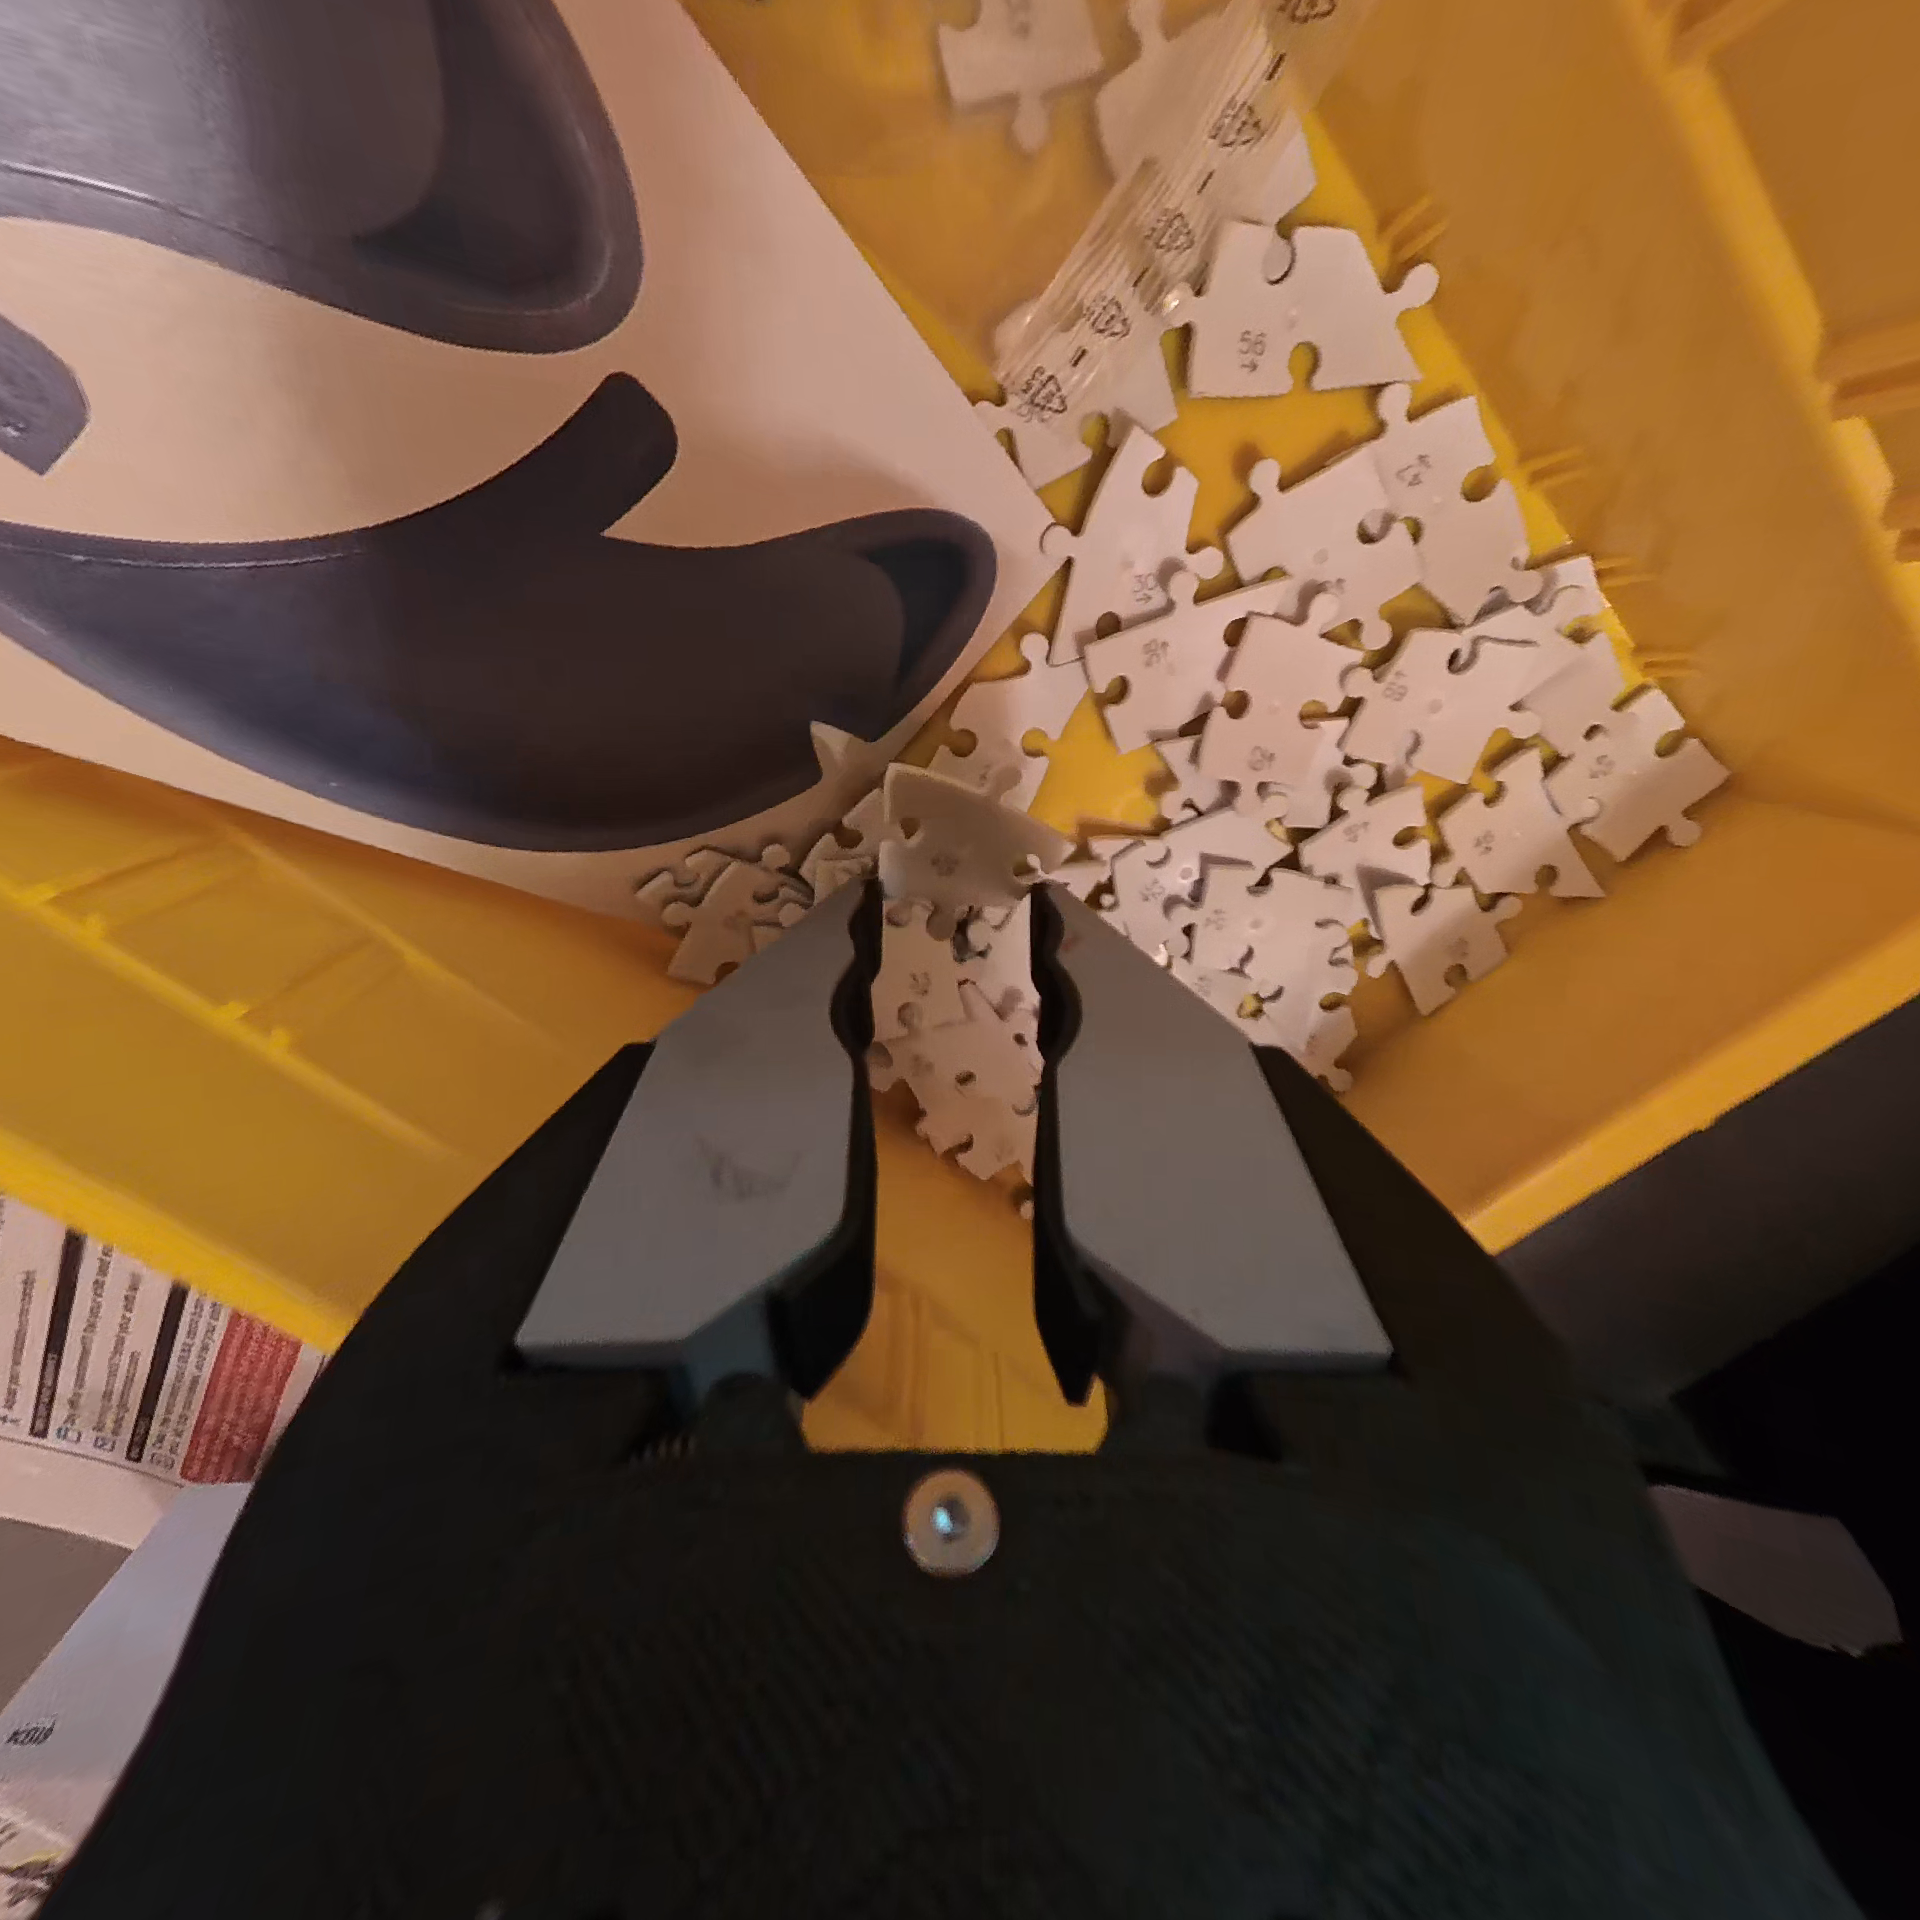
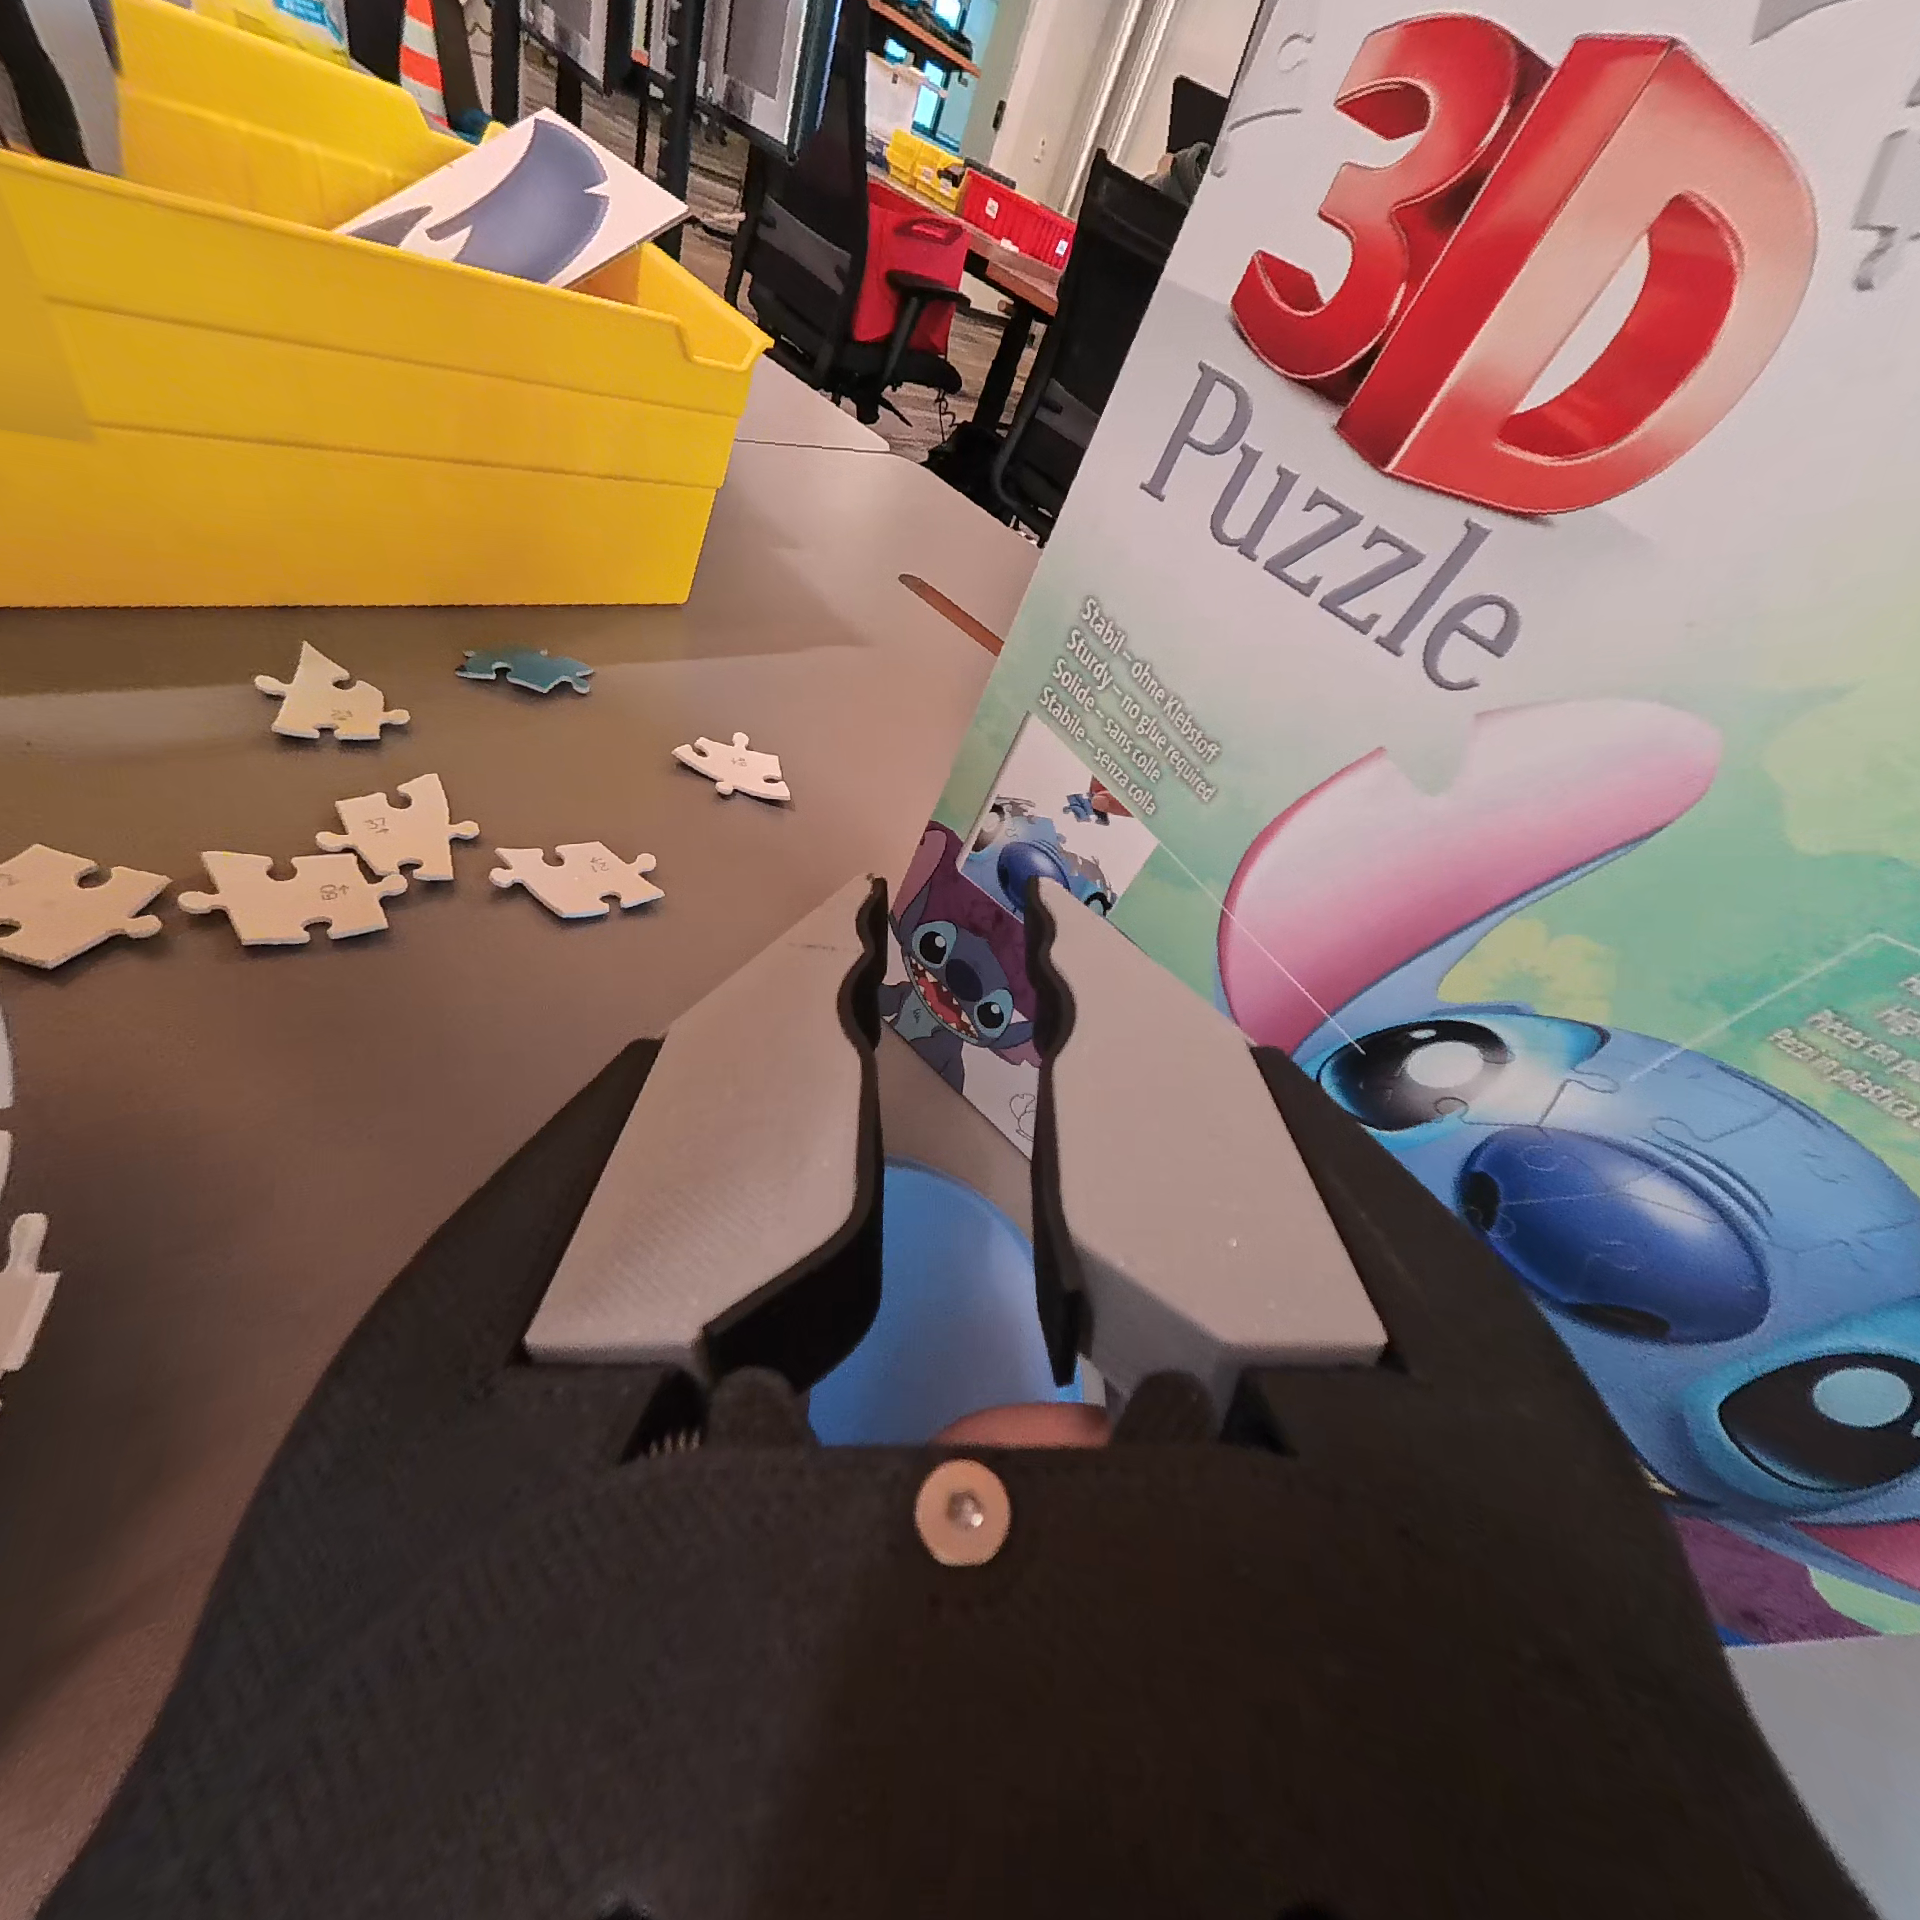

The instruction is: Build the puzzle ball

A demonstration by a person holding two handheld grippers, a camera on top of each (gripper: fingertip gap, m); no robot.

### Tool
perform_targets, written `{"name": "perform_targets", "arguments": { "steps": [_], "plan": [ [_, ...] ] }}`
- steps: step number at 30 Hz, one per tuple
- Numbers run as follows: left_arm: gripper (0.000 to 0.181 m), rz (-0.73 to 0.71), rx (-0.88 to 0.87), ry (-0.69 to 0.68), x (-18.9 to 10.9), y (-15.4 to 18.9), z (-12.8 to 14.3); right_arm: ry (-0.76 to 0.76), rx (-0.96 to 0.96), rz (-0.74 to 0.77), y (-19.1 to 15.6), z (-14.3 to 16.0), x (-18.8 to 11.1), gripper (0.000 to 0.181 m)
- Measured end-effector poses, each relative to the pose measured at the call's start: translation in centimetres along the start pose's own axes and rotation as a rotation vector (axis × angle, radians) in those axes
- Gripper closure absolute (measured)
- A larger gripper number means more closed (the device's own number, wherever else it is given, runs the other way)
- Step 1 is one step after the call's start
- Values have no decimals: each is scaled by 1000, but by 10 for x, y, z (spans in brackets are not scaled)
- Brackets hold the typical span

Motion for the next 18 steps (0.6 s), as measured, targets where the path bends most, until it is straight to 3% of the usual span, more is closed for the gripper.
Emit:
{"name": "perform_targets", "arguments": {
  "steps": [7, 14, 18],
  "plan": [
    [155, 32, 70, -64, 20, 16, -8, -1, 0, -2, 0, 0, 0, 159],
    [155, -12, 135, 93, 5, 23, -24, 1, -1, 0, 0, 0, 0, 159],
    [158, 53, 145, 89, 2, 28, -21, 2, 0, 0, 0, 0, 0, 159]
  ]
}}
Point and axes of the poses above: each gripper's, where its closed fingertips meet, x out along the fingers, z out of its underside, y = z × x across the jaws, the point moved 8 cm from there along -x, back along the fingers
